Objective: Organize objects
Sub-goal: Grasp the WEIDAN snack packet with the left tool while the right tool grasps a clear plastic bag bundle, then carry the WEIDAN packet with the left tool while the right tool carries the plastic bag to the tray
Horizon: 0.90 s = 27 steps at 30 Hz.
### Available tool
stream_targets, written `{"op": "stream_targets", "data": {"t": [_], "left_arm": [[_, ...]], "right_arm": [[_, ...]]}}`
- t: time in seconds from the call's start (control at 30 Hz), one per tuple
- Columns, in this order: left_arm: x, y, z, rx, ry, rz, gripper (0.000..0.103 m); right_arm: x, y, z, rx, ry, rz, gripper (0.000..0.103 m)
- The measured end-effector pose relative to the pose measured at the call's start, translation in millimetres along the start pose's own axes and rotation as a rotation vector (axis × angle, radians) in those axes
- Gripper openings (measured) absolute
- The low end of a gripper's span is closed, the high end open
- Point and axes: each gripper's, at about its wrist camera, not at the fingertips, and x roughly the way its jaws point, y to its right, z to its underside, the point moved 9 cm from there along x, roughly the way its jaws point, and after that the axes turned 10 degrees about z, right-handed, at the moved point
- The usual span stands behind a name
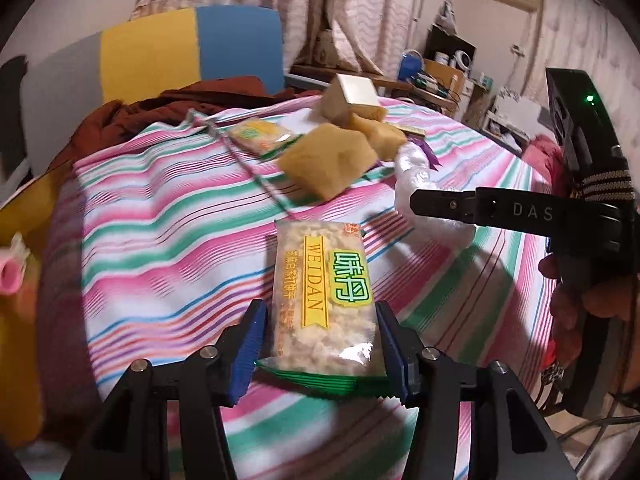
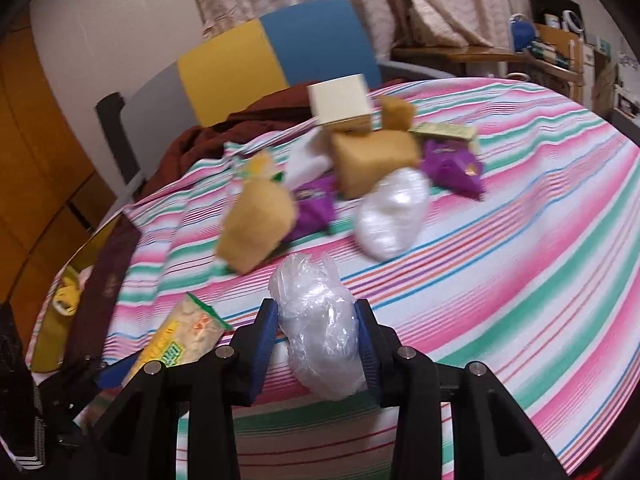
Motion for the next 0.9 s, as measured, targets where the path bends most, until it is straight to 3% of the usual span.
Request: {"op": "stream_targets", "data": {"t": [0.4, 0.43, 0.47, 0.57, 0.63, 0.7, 0.77, 0.8, 0.83, 0.87, 0.9], "left_arm": [[-79, -38, -1, -0.09, 0.176, -0.057, 0.049], [-83, -41, -1, -0.1, 0.186, -0.06, 0.021], [-87, -45, -1, -0.112, 0.182, -0.063, 0.01], [-90, -51, 6, -0.139, 0.164, -0.037, 0.01], [-79, -53, 15, -0.121, 0.096, -0.06, 0.011], [-70, -53, 21, -0.108, 0.057, -0.077, 0.023], [-65, -48, 23, -0.102, 0.036, -0.057, 0.064], [-64, -41, 21, -0.089, 0.04, -0.033, 0.073], [-63, -34, 18, -0.078, 0.043, -0.002, 0.09], [-61, -27, 13, -0.061, 0.05, 0.014, 0.1], [-60, -22, 7, -0.033, 0.058, -0.005, 0.102]], "right_arm": [[-16, -97, -10, -0.13, 0.019, -0.15, 0.039], [-18, -107, -11, -0.149, 0.029, -0.159, 0.039], [-20, -113, -12, -0.163, 0.037, -0.162, 0.039], [-22, -128, -17, -0.18, 0.051, -0.176, 0.039], [-23, -133, -19, -0.179, 0.055, -0.181, 0.039], [-24, -133, -18, -0.179, 0.057, -0.18, 0.039], [-25, -130, -17, -0.176, 0.057, -0.175, 0.039], [-24, -127, -16, -0.173, 0.056, -0.171, 0.039], [-24, -123, -15, -0.167, 0.055, -0.163, 0.039], [-24, -119, -15, -0.16, 0.054, -0.157, 0.039], [-24, -114, -15, -0.148, 0.051, -0.149, 0.039]]}}
